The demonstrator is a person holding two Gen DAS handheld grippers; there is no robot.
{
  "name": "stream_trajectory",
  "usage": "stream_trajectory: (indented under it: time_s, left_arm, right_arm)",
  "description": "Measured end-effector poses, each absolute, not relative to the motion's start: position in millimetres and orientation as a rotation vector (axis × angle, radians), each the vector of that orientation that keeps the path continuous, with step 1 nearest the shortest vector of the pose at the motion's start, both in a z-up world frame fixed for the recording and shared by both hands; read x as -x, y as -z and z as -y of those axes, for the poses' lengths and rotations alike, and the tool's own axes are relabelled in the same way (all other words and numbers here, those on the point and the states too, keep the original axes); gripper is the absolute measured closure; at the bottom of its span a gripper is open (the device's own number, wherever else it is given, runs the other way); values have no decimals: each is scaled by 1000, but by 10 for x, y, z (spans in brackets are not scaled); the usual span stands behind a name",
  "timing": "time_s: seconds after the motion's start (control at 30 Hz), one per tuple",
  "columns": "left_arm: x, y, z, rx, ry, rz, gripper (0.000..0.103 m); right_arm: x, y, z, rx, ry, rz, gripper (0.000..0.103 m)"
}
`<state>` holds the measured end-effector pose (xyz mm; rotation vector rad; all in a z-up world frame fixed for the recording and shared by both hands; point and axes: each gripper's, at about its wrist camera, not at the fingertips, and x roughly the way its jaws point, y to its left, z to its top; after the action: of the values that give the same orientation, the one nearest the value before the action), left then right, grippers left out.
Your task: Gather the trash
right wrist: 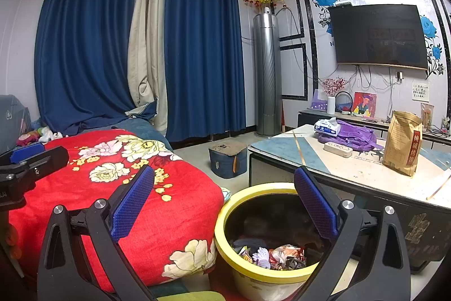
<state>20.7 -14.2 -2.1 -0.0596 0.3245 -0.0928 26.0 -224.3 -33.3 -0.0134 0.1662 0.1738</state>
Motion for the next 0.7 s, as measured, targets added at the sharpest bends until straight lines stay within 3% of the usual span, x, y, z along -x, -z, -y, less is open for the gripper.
stream_trajectory:
  time_s: [0.5,0.7]
  left_arm:
    - [-297,39,-117,142,39,-371,11]
    - [-180,2,-1239,197,-254,-486,11]
  right_arm:
    - [-396,292,2022,2,-217,-217,6]
    - [-556,87,888,35,-481,-295,6]
